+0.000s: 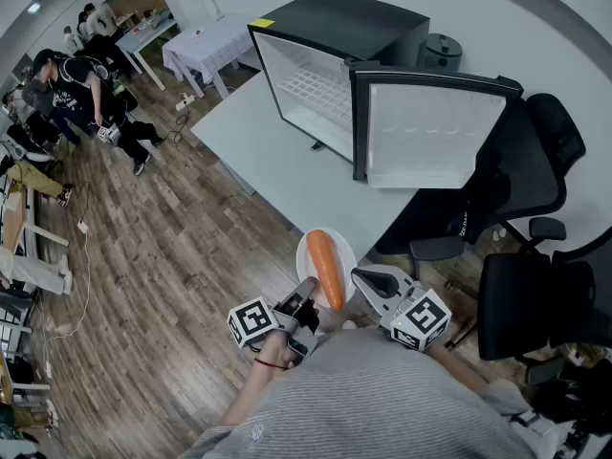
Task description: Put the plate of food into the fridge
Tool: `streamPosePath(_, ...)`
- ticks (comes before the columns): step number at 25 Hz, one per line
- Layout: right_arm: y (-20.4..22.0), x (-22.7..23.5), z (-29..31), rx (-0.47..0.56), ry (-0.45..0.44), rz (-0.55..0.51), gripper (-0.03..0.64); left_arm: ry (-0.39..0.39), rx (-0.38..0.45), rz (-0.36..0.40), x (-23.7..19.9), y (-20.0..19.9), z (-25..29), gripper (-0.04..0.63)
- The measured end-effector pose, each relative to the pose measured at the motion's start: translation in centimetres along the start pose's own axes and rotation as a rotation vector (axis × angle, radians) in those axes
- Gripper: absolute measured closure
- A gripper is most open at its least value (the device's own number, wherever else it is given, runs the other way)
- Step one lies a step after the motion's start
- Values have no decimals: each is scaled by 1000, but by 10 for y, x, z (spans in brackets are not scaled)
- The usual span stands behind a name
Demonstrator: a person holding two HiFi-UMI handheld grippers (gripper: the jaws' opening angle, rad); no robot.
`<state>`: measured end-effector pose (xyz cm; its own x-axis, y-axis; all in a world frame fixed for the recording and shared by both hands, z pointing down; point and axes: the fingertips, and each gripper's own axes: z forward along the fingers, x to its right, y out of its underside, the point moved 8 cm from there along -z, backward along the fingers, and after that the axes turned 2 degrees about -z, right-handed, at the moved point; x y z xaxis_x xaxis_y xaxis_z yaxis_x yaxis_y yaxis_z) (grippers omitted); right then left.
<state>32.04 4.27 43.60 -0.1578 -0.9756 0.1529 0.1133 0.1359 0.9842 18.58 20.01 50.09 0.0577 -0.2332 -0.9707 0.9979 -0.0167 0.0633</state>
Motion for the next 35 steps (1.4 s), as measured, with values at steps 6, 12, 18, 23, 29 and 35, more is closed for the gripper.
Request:
streamPosePath(6,1,3,1,4,4,7,604,4,5,-8,-1,-3,1,563)
streamPosePath(12,2,2,1,5,-7,13,604,4,10,-11,-1,-3,-1,563)
streamPosePath(18,6,12,2,36,-3,141,603,1,10,-9,-3,-2,-2,561)
streamPosePath(23,6,19,1,40,24,160,603,5,16,-18,-2,-2,-2,560)
streamPosePath(29,12,27,0,33,28,206,603,-1,25,-15,-3,-2,0,560)
streamPosePath(35,12,32,1,35,17,216,603,-6,27,-21,-4,-3,4,558)
